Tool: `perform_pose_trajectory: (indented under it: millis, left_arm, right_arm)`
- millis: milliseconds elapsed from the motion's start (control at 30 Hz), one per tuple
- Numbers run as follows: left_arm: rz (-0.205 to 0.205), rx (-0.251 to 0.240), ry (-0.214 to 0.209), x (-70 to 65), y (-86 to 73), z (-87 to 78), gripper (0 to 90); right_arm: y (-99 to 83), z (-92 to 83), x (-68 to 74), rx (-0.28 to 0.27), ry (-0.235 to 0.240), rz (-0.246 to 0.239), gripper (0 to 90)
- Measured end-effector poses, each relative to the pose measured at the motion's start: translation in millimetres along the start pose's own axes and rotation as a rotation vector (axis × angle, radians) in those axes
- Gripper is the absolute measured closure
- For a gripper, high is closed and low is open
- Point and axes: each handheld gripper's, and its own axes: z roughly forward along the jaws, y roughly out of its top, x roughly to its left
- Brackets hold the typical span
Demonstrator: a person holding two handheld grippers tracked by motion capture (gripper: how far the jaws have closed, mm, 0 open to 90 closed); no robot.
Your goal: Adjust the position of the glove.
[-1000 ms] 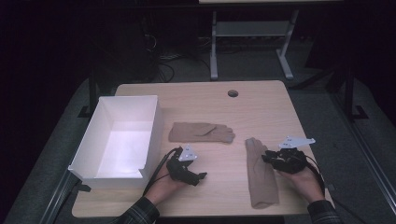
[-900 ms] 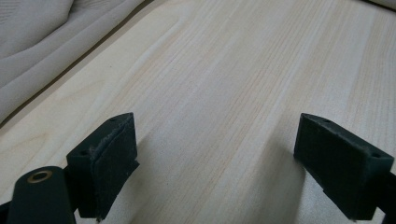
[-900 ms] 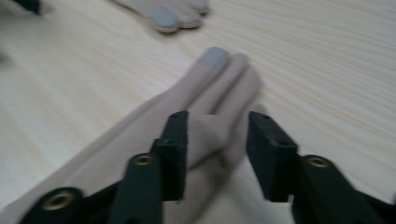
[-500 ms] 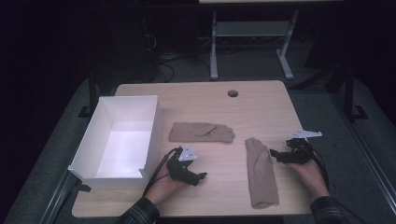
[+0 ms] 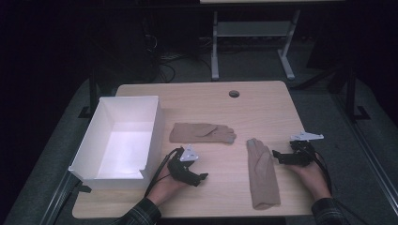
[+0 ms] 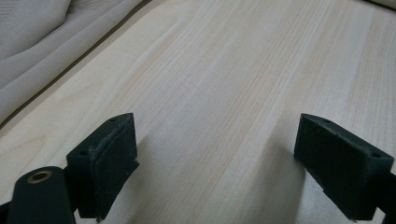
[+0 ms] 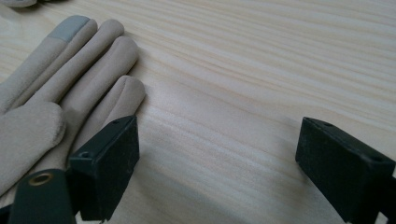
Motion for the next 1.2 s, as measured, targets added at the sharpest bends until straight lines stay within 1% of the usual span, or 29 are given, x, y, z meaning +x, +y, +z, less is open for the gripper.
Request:
perform_pose_trajectory:
  millis: [67, 133, 167, 200, 233, 267, 300, 333, 367, 400, 433, 467, 500, 567, 600, 633, 667, 733, 767, 800, 833, 867, 900, 933, 967, 1000, 1033, 1167, 1200]
  left_arm:
    - [-0.005, 0.016, 0.002, 0.8, 3.7, -0.7, 17.5]
    - [-0.012, 0.013, -0.002, 1.2, 5.0, -1.3, 24.1]
    - [-0.018, 0.008, -0.010, 1.7, 7.4, -2.8, 24.1]
    - [-0.023, 0.002, -0.007, 1.9, 9.8, -4.3, 27.5]
    - [-0.026, -0.003, -0.008, 3.2, 12.0, -5.6, 33.7]
    - [-0.048, -0.019, -0.012, 5.5, 16.0, -6.9, 43.7]
    - [-0.048, -0.019, -0.012, 5.5, 16.0, -6.9, 47.2]
    - [-0.055, -0.018, -0.015, 8.2, 19.9, -7.8, 47.2]
    - [-0.064, -0.015, -0.007, 12.1, 25.1, -7.0, 58.6]
    - [-0.064, -0.015, -0.007, 12.1, 25.1, -7.0, 62.8]
    - [-0.070, -0.009, -0.009, 16.4, 31.0, -4.4, 68.6]
    - [-0.070, -0.009, -0.009, 16.4, 31.0, -4.4, 72.1]
    - [-0.061, 0.004, 0.002, 18.4, 35.3, -2.7, 72.1]
    - [-0.047, 0.013, 0.019, 21.9, 42.0, -0.5, 82.4]
    - [-0.055, 0.002, 0.018, 24.3, 45.3, 0.8, 87.2]
    - [-0.061, -0.001, 0.022, 26.7, 48.8, 2.1, 89.4]
    - [-0.061, 0.003, 0.034, 29.2, 52.5, 3.4, 89.4]
    - [-0.064, -0.009, 0.053, 36.0, 62.0, 6.2, 89.4]
    - [-0.064, -0.009, 0.053, 36.0, 62.0, 6.2, 89.4]
    - [-0.063, -0.012, 0.066, 38.6, 64.9, 7.2, 89.4]
    - [-0.065, -0.019, 0.078, 45.2, 68.8, 9.8, 89.4]
    - [-0.078, -0.017, 0.078, 48.8, 70.1, 12.5, 89.4]
    - [-0.078, -0.017, 0.078, 48.8, 70.1, 12.5, 89.4]
    - [-0.074, -0.010, 0.085, 55.0, 70.9, 16.6, 89.4]
    - [-0.072, -0.011, 0.094, 57.3, 70.5, 18.3, 89.3]
    - [-0.083, -0.008, 0.100, 60.1, 69.8, 20.5, 89.3]
    - [-0.083, -0.008, 0.100, 60.1, 69.8, 20.5, 89.4]
    - [-0.090, 0.009, 0.112, 71.0, 66.2, 30.1, 89.4]
    - [-0.090, 0.009, 0.112, 71.0, 66.2, 30.1, 89.4]
  right_arm:
    - [0.0, -0.1, 0.1, 0.000, -0.001, 0.001, 13.0]
    - [0.0, 0.0, 0.1, 0.000, -0.001, 0.001, 13.0]
    - [0.0, 0.0, 0.1, 0.000, -0.001, 0.001, 13.0]
    - [-0.1, 0.0, 0.1, 0.000, -0.001, 0.001, 13.0]
    - [0.0, -0.1, 0.2, 0.000, -0.001, 0.001, 13.0]
    - [0.0, -0.1, 0.2, 0.000, -0.001, 0.001, 13.0]
    - [0.0, -0.1, 0.2, 0.000, -0.001, 0.001, 13.0]
    - [-0.1, -0.1, 0.1, 0.000, -0.001, 0.001, 13.0]
    - [-0.1, -0.1, 0.2, 0.000, 0.000, -0.001, 13.1]
    - [-0.1, -0.1, 0.2, 0.000, 0.000, -0.001, 13.1]
    - [-0.1, -0.1, 0.3, 0.000, 0.001, -0.001, 13.0]
    - [-0.1, -0.1, 0.3, 0.000, 0.001, -0.001, 13.0]
    - [0.0, -0.1, 0.3, 0.000, 0.001, -0.001, 13.0]
    - [0.0, -0.1, 0.3, 0.000, 0.002, -0.001, 13.0]
    - [-0.1, -0.1, 0.3, 0.000, 0.001, -0.001, 13.0]
    - [0.0, -0.1, 0.3, 0.000, 0.002, -0.001, 13.0]
    - [0.0, -0.1, 0.3, 0.000, 0.002, -0.001, 13.0]
    - [-0.1, 0.0, 0.2, -0.001, 0.005, -0.007, 13.1]
    - [-0.1, -0.1, 0.3, -0.001, 0.005, -0.007, 13.1]
    - [-0.1, 0.0, 0.3, -0.001, 0.005, -0.007, 13.1]
    - [0.0, 0.0, 0.3, 0.000, 0.007, -0.007, 13.1]
    - [0.0, 0.0, 0.1, -0.001, 0.007, -0.009, 13.1]
    - [0.0, 0.0, 0.1, -0.001, 0.007, -0.009, 13.1]
    - [0.0, 0.1, 0.0, -0.001, 0.009, -0.011, 13.1]
    - [0.0, 0.1, 0.0, -0.001, 0.009, -0.011, 13.1]
    - [0.0, 0.1, 0.0, -0.001, 0.009, -0.011, 13.1]
    - [0.0, 0.1, 0.0, -0.001, 0.009, -0.011, 13.1]
    - [0.0, 0.0, 0.0, -0.001, 0.010, -0.012, 13.1]
    - [0.0, 0.0, 0.0, -0.001, 0.010, -0.012, 13.1]
